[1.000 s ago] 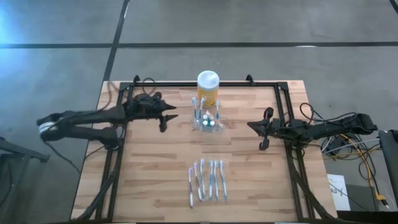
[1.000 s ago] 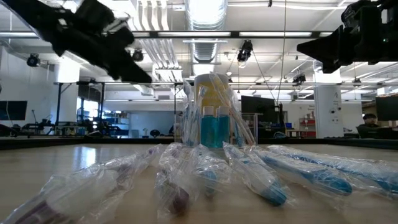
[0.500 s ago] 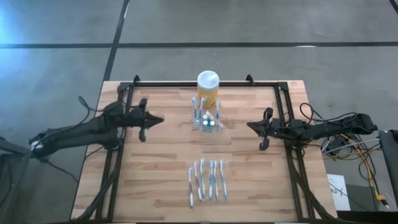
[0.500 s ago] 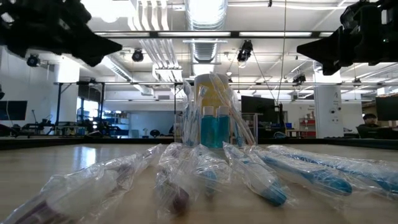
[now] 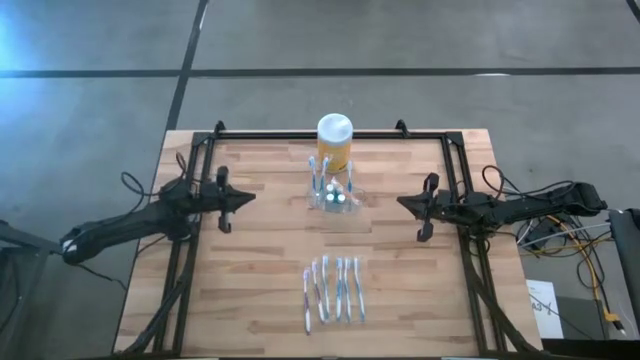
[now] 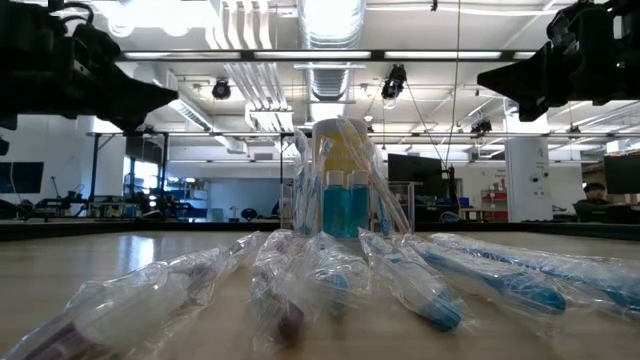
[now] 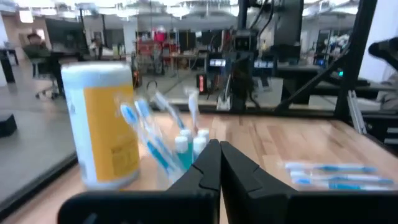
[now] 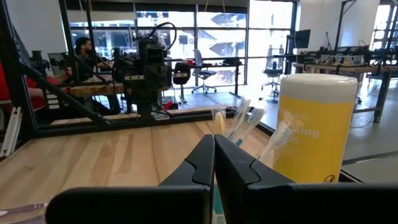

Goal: Pick & Place toothbrushing station
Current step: Put the blue toothbrush into the transparent organizer

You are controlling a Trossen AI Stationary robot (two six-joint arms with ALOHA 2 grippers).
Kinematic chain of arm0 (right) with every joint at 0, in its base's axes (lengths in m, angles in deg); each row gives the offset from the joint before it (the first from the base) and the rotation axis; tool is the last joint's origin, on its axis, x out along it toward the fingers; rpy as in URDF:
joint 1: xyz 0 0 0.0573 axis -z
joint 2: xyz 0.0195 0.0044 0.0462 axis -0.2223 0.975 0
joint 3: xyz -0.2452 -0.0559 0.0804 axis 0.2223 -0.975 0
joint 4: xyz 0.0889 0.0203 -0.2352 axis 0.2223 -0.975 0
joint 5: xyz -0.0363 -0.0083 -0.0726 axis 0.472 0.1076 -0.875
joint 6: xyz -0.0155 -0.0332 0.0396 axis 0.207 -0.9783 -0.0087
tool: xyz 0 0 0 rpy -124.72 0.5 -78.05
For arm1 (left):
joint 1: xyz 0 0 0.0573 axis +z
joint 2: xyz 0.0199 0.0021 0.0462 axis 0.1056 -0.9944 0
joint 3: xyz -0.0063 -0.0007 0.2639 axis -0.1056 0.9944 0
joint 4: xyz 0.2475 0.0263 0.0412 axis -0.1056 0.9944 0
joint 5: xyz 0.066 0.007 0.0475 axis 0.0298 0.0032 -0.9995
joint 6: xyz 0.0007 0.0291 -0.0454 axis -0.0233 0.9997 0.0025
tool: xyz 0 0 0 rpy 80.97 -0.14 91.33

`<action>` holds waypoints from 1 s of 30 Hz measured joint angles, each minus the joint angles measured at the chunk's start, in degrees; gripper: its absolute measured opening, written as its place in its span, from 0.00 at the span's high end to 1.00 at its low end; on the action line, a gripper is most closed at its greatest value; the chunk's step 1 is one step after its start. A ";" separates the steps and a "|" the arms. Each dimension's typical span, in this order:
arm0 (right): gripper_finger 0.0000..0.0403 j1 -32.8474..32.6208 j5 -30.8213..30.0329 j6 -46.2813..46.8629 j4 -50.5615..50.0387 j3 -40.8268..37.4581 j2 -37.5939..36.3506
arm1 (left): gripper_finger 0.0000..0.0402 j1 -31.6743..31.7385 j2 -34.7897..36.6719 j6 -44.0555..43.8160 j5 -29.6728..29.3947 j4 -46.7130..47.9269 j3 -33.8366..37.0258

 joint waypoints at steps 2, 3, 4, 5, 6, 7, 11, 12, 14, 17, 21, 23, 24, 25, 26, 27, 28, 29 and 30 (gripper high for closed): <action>0.98 0.01 -0.02 -0.08 0.00 0.00 -0.02 | 1.00 0.00 0.19 -0.09 -0.02 1.32 0.01; 0.98 -0.01 0.00 -0.07 -0.02 0.00 -0.01 | 1.00 0.00 0.27 -0.09 -0.04 1.10 0.01; 0.98 -0.01 -0.02 -0.06 -0.02 0.00 0.00 | 1.00 0.00 0.37 -0.07 -0.04 1.04 0.01; 0.98 0.01 0.00 -0.06 -0.02 0.00 -0.02 | 1.00 0.00 0.48 0.04 -0.03 1.03 0.01; 0.98 0.01 0.00 -0.14 -0.02 0.00 0.00 | 1.00 0.00 0.56 0.27 -0.03 1.04 0.01; 0.98 -0.01 -0.02 -0.25 -0.02 0.00 0.00 | 1.00 0.00 0.63 0.47 -0.02 1.05 0.01; 0.98 0.01 0.00 -0.20 -0.03 0.00 -0.01 | 1.00 0.00 0.71 0.52 0.45 2.43 -0.37; 0.98 -0.01 0.00 -0.21 -0.02 0.00 0.00 | 1.00 0.00 0.69 0.55 0.52 3.47 -0.85; 0.98 -0.01 -0.02 -1.06 -0.04 0.00 0.00 | 0.99 0.00 0.94 1.31 0.52 6.48 -2.39; 0.98 -0.01 0.00 -1.47 -0.63 0.02 0.00 | 0.99 0.00 1.27 2.73 0.46 13.48 -5.00; 0.98 -0.01 -0.01 -1.37 -0.68 0.02 -0.02 | 1.00 0.00 1.32 3.52 0.42 17.75 -5.89; 0.98 -0.01 0.00 -1.29 -0.87 0.02 0.04 | 1.00 0.00 1.32 2.84 0.37 17.64 -5.74; 0.98 -0.01 0.02 -0.83 -1.31 0.02 0.09 | 0.99 0.01 1.32 2.64 0.38 17.60 -5.74; 0.98 -0.01 0.13 -0.19 -1.92 0.04 0.07 | 0.99 0.01 1.34 2.50 0.36 17.57 -5.74; 0.98 -0.01 0.27 0.29 -2.41 0.04 0.07 | 0.99 0.00 1.34 2.47 0.36 17.39 -5.74; 0.98 -0.01 0.29 0.66 -2.75 0.04 0.09 | 0.99 0.02 1.32 2.45 0.36 17.14 -5.74; 0.98 -0.01 0.31 1.13 -3.01 0.04 0.09 | 1.00 0.02 1.33 2.45 0.38 16.96 -5.74; 0.98 -0.01 0.31 1.67 -3.17 0.04 0.07 | 1.00 0.02 1.32 2.45 0.38 16.89 -5.74; 0.98 -0.01 0.31 2.15 -3.27 0.04 0.07 | 1.00 0.02 1.32 2.44 0.45 16.90 -5.74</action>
